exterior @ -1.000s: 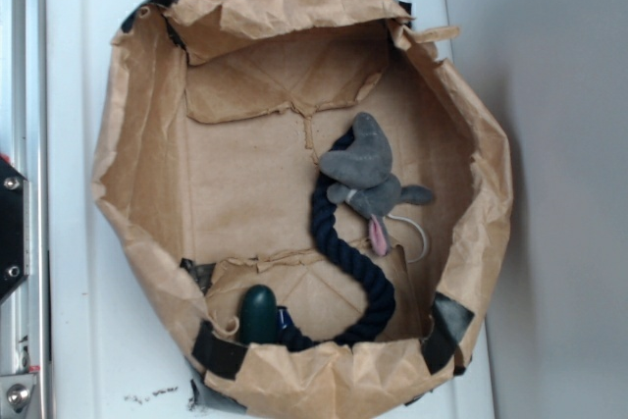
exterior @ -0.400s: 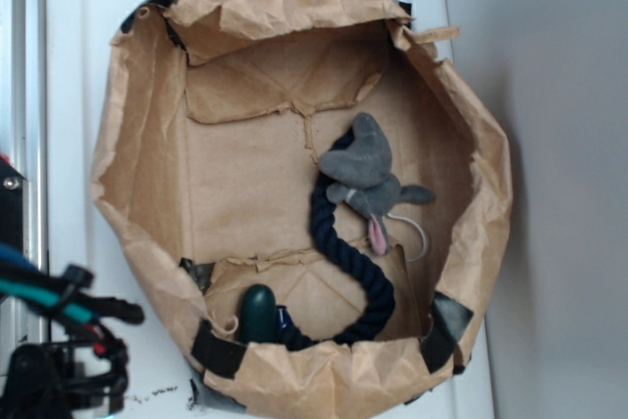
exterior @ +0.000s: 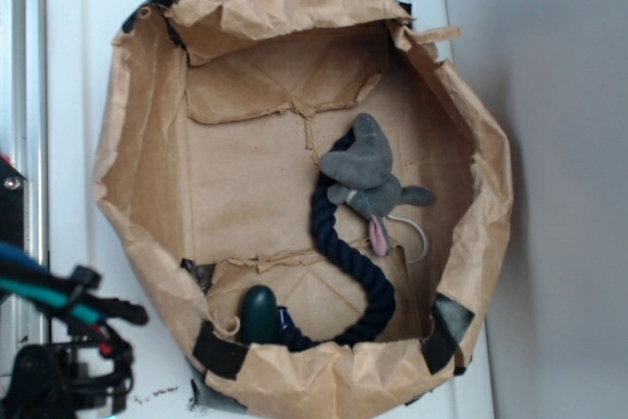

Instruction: Grab the gray animal.

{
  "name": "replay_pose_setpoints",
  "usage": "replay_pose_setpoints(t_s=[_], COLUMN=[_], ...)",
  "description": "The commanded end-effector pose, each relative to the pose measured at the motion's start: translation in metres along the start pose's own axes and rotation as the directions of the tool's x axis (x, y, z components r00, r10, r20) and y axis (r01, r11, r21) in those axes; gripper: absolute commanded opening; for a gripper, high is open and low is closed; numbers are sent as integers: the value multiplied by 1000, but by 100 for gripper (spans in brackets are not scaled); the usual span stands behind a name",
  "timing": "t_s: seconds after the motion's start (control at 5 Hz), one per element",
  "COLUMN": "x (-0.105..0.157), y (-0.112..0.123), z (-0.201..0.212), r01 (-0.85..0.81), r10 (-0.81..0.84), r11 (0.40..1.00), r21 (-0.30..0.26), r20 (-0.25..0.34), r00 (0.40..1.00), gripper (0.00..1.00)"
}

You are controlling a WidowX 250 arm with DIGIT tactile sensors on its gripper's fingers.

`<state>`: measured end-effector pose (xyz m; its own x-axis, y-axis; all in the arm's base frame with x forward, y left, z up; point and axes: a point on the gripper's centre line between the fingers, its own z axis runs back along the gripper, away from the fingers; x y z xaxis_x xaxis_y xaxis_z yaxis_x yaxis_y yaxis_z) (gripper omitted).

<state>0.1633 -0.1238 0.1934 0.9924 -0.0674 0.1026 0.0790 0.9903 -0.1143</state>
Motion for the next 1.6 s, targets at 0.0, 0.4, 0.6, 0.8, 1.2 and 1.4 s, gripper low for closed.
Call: replay_pose_setpoints(t_s=[0.0, 0.4, 0.6, 0.8, 1.2, 1.4], x=[33, 25, 26, 38, 54, 59], y=[10, 46, 57, 73, 73, 79], z=[0, 27, 33, 26, -17, -27], r01=[-46, -310, -315, -361, -261, -93], r10=[47, 313, 319, 361, 260, 97], r11=[996, 945, 941, 925, 965, 994], r21=[-79, -100, -122, -115, 1, -58], r20=[17, 9, 17, -18, 80, 81], r00=[999, 950, 948, 932, 962, 992], gripper=[100, 100, 100, 100, 100, 100])
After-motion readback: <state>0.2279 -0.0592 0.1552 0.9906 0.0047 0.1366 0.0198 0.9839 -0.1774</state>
